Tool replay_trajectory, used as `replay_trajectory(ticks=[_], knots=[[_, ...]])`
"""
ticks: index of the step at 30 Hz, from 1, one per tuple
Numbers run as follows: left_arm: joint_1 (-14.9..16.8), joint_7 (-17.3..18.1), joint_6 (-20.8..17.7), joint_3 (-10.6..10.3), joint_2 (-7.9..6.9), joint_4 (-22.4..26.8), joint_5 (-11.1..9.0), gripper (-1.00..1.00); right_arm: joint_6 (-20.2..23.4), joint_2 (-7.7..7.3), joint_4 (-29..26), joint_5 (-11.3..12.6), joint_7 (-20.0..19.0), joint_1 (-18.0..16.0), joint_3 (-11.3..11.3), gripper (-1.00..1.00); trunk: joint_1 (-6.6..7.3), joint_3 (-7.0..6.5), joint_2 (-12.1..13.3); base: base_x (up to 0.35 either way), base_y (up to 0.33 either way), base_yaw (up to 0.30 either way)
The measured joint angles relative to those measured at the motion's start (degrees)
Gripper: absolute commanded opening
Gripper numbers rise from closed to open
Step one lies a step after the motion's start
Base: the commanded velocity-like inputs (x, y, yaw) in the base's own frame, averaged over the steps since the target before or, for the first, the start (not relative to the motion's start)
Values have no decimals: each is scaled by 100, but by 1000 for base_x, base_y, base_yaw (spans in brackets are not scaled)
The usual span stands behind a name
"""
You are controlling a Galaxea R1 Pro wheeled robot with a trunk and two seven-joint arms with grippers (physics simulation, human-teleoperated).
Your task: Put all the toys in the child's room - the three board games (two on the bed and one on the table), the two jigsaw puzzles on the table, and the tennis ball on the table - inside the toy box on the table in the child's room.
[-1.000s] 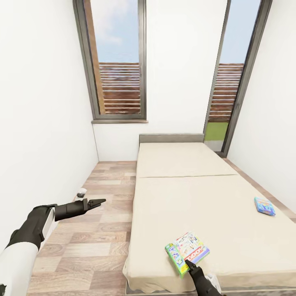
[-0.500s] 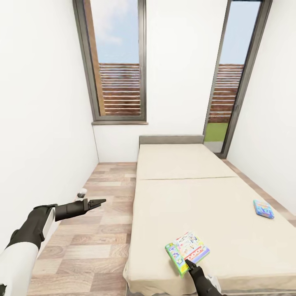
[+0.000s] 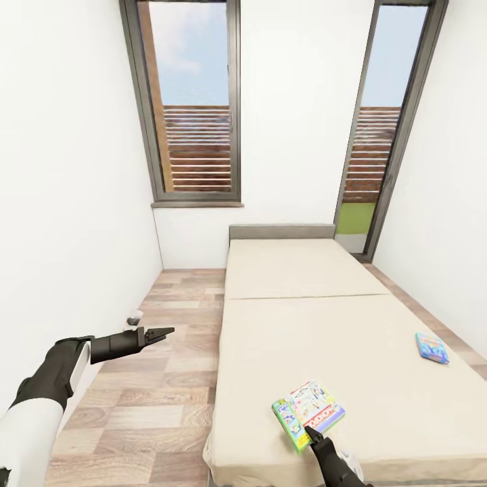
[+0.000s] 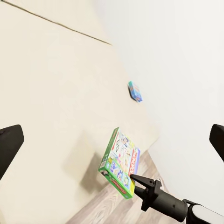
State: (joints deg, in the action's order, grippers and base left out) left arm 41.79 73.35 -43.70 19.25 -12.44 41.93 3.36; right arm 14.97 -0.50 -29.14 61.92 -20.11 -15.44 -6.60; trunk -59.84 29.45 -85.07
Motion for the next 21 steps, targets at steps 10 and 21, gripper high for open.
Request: replay_trajectory(ticks=[10, 21], knots=[[0, 0, 0, -1, 2, 0, 3, 100, 27, -13, -318, -18, 19, 0, 10, -100, 220, -180, 401, 0, 0, 0], [0, 0, 1, 1, 1, -1, -1, 100, 805, -112, -1794, -36, 47, 50, 579, -100, 330, -270, 603, 0, 0, 0]])
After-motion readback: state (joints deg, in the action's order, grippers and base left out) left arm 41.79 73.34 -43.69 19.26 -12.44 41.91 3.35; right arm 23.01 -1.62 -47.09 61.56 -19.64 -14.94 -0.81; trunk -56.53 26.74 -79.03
